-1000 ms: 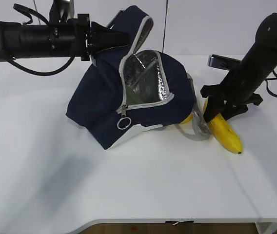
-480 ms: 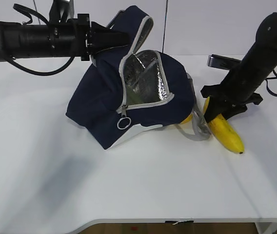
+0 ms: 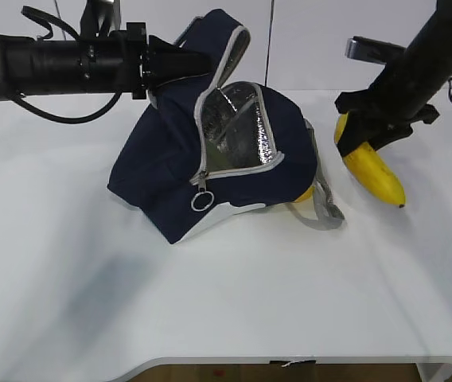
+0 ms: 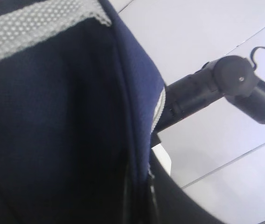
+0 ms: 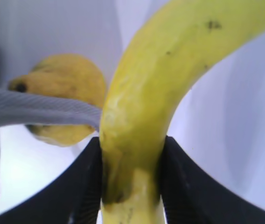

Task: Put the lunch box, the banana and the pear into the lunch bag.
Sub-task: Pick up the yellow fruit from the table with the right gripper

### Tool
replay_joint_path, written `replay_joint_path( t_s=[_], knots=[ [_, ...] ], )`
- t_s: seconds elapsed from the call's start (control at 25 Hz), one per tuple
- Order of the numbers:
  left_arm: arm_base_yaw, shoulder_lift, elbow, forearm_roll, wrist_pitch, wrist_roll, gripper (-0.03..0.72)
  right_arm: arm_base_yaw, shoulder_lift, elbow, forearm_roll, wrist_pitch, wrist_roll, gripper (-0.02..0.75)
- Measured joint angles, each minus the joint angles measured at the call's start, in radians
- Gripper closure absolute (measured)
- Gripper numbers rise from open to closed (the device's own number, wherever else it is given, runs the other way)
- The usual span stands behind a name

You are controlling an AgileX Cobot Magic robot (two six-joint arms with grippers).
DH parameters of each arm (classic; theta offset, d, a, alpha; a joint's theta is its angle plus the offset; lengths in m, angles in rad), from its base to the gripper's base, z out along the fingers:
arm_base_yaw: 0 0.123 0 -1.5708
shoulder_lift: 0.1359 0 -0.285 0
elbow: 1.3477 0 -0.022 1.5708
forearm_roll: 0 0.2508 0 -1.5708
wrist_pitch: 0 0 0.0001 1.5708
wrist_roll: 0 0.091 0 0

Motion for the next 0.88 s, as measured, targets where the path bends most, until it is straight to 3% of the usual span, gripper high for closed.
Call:
replay_joint_path(
  t_s=[0.2, 0.56, 0.88],
  knots=[
    [0.0, 0.0, 0.0, 0.0, 0.0, 0.0, 0.689, 0.0, -0.057, -0.052, 0.029, 0.057, -0.007, 0.452],
    [0.0, 0.0, 0.0, 0.0, 0.0, 0.0, 0.689, 0.0, -0.122, -0.067, 0.371, 0.099, -0.151, 0.453],
    [0.0, 0.0, 0.0, 0.0, 0.0, 0.0, 0.689, 0.077, -0.122, -0.067, 0.475, 0.102, -0.213, 0.453]
  ],
)
